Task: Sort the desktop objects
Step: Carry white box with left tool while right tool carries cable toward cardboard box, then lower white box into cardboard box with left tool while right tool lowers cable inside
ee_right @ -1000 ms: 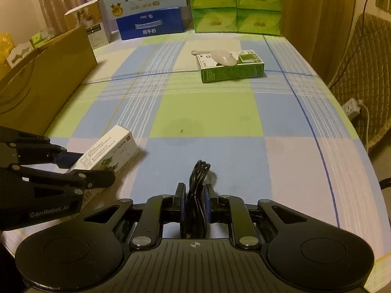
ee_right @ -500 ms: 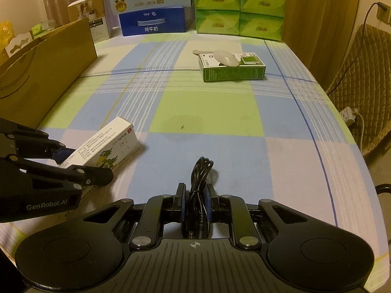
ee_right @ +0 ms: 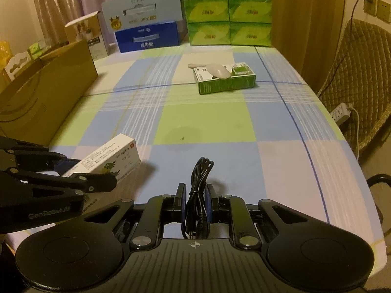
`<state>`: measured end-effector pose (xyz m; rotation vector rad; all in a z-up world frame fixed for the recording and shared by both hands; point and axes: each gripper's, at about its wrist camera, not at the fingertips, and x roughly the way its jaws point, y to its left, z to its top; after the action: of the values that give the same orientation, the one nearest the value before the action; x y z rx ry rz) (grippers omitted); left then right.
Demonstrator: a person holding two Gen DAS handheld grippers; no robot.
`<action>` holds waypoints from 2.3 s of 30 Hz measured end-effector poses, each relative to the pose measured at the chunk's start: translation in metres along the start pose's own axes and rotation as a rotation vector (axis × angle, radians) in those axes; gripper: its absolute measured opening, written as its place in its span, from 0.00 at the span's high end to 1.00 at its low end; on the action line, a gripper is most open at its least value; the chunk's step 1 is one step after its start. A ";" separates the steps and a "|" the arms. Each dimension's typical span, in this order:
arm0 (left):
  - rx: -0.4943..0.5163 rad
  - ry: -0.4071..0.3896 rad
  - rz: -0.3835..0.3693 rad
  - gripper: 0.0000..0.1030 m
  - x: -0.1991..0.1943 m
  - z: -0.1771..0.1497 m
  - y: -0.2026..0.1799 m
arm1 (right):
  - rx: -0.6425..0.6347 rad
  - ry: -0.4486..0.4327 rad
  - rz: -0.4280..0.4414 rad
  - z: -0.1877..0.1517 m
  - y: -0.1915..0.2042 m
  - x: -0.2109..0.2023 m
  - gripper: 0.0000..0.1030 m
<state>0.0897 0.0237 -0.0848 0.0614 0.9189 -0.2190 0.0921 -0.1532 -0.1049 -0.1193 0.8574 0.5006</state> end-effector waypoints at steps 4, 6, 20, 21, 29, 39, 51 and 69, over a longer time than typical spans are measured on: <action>-0.022 -0.015 -0.003 0.79 -0.009 -0.002 0.001 | 0.007 -0.012 0.006 0.000 0.002 -0.011 0.88; -0.031 -0.022 -0.003 0.79 -0.014 -0.003 0.001 | 0.006 -0.013 0.008 0.000 0.003 -0.014 0.88; -0.085 -0.091 0.020 0.79 -0.050 0.004 0.012 | -0.019 -0.048 0.041 0.015 0.023 -0.034 0.88; -0.087 -0.098 0.023 0.79 -0.053 0.005 0.013 | -0.022 -0.053 0.044 0.017 0.026 -0.036 0.88; -0.115 -0.154 0.052 0.79 -0.085 0.010 0.026 | -0.066 -0.089 0.072 0.032 0.050 -0.047 0.88; -0.156 -0.205 0.098 0.79 -0.119 0.007 0.051 | -0.130 -0.131 0.115 0.048 0.083 -0.056 0.88; -0.208 -0.252 0.159 0.79 -0.153 0.001 0.095 | -0.212 -0.150 0.164 0.064 0.127 -0.052 0.88; -0.271 -0.284 0.319 0.79 -0.196 -0.008 0.195 | -0.283 -0.184 0.304 0.114 0.210 -0.030 0.88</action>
<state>0.0100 0.2473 0.0581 -0.0727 0.6381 0.1902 0.0560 0.0542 0.0126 -0.2004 0.6229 0.9043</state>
